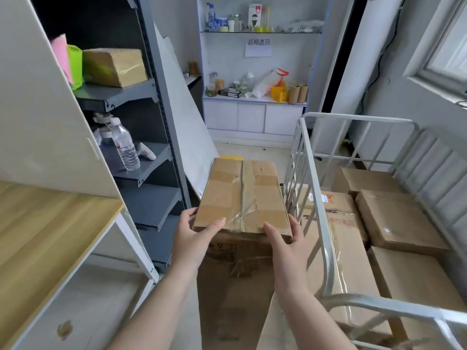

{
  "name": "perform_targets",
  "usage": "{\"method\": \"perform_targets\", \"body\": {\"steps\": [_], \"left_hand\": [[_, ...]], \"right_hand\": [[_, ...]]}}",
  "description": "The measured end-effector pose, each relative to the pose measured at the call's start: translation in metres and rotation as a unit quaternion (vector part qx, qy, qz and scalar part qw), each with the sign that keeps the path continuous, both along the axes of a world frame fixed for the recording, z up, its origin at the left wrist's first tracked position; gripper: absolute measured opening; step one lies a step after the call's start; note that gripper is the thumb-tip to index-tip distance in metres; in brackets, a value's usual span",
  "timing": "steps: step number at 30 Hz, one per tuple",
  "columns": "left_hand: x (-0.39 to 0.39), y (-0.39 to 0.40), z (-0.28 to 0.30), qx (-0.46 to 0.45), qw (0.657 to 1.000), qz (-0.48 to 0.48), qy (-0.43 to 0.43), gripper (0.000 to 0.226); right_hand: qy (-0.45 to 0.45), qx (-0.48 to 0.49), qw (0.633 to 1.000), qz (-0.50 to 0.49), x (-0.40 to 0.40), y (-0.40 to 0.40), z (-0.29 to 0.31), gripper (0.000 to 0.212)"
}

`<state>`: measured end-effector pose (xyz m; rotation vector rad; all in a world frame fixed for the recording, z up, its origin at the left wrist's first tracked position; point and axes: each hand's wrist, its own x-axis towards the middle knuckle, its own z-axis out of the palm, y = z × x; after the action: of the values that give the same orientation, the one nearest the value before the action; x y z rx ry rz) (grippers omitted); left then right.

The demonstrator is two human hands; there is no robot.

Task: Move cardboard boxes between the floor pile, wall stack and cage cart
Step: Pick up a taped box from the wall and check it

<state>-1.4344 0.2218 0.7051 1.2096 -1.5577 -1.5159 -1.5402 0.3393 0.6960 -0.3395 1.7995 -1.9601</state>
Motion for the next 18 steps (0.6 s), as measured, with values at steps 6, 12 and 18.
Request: {"method": "perform_targets", "body": {"steps": [6, 12, 18], "left_hand": [[-0.078, -0.079, 0.009, 0.003, 0.999, 0.019, 0.025, 0.064], [-0.158, -0.171, 0.012, -0.001, 0.997, -0.018, 0.069, 0.046], [-0.239, -0.278, 0.029, -0.035, 0.988, -0.078, 0.132, 0.042]], "right_hand": [[0.021, -0.007, 1.0, 0.002, -0.079, -0.086, 0.006, 0.044], [0.059, 0.001, 0.997, -0.045, -0.155, -0.175, 0.007, 0.049], [0.126, -0.025, 0.986, -0.106, -0.216, -0.273, 0.026, 0.072]]}}
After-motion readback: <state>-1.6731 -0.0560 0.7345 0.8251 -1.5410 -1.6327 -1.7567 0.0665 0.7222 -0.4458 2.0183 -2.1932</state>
